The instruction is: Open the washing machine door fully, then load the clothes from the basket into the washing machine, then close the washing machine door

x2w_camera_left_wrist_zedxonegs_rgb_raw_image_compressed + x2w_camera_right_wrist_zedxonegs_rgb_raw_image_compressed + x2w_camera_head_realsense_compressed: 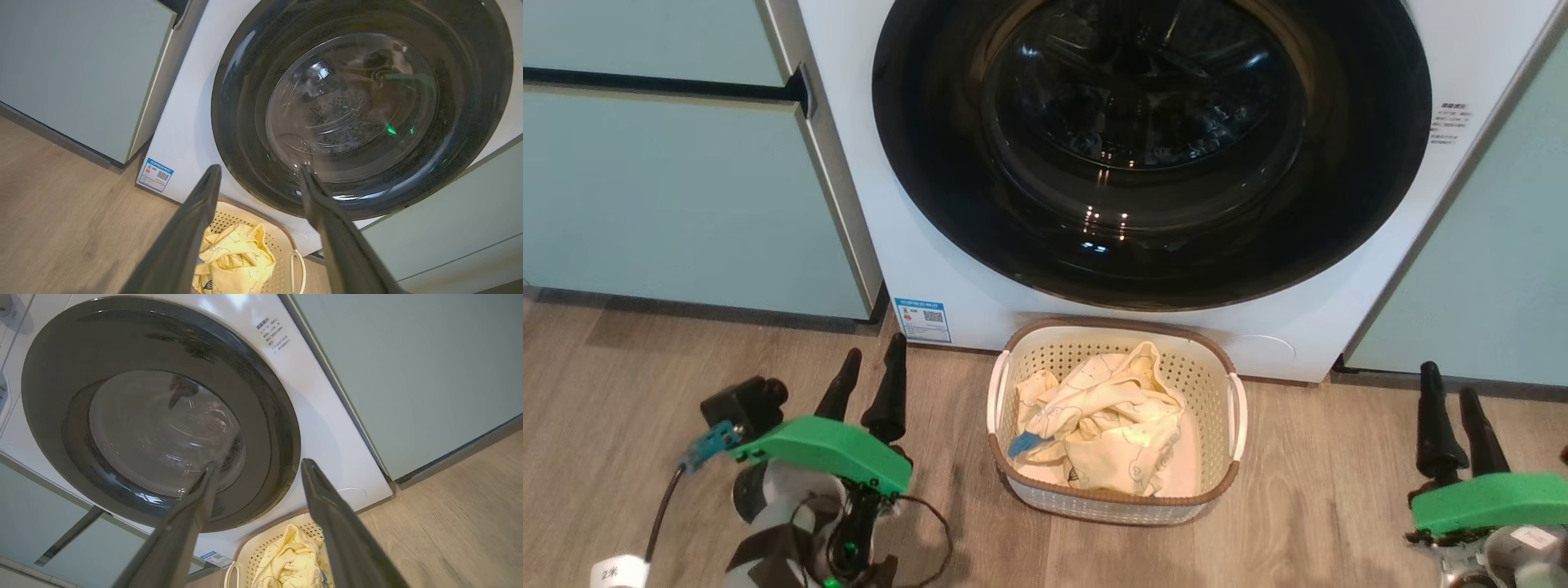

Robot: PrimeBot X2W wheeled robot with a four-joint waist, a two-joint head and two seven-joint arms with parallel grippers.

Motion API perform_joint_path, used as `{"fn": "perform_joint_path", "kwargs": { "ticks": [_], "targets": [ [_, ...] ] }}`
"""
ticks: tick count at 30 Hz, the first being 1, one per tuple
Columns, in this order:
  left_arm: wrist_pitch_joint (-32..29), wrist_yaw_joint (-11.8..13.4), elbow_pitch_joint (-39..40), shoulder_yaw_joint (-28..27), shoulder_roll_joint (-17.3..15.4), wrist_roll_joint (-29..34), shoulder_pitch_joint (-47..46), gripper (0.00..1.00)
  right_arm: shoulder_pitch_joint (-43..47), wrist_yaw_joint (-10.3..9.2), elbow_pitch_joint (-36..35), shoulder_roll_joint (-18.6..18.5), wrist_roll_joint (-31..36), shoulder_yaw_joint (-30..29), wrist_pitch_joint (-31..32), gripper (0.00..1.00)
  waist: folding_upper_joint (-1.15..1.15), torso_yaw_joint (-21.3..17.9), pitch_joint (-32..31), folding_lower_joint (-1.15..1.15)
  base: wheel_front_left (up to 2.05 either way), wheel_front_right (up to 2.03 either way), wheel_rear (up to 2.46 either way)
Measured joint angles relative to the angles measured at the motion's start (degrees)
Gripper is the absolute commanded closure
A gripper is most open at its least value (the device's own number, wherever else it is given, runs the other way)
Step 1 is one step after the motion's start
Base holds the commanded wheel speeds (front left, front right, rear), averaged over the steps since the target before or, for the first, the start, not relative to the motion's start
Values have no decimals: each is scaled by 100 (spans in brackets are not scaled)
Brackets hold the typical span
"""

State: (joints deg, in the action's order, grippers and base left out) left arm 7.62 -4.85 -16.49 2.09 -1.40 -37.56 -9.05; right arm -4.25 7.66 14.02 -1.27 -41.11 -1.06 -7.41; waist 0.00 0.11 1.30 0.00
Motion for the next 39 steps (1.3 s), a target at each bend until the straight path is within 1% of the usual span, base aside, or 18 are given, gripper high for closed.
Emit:
{"fn": "perform_joint_path", "kwargs": {
  "ticks": [5, 11, 21, 27, 39],
  "targets": [
    [76, 8, -4, 53, -2, 453, -79, 0, -7, 0, -64, -18, 536, 82, -75, 0, 0, -2, 2, 0, 0, 0, 0],
    [155, 107, -118, 162, -4, 1114, -111, 0, -100, 0, -93, -23, 1124, 123, -175, 0, 0, -5, 9, 0, 0, 0, 0],
    [338, 297, -245, 156, -9, 1809, -352, 0, -124, 0, -156, -32, 1935, 152, -349, 0, 0, 2, 14, 0, 0, 0, 0],
    [431, 310, -314, 157, -9, 2282, -467, 0, -229, 0, -183, -42, 2330, 160, -439, 0, 0, 3, 14, 0, 0, 0, 0],
    [609, 310, -549, 158, -10, 3006, -692, 0, -237, 0, -244, -53, 3028, 174, -630, 0, 0, 4, 29, 0, 0, 0, 0]
  ]
}}
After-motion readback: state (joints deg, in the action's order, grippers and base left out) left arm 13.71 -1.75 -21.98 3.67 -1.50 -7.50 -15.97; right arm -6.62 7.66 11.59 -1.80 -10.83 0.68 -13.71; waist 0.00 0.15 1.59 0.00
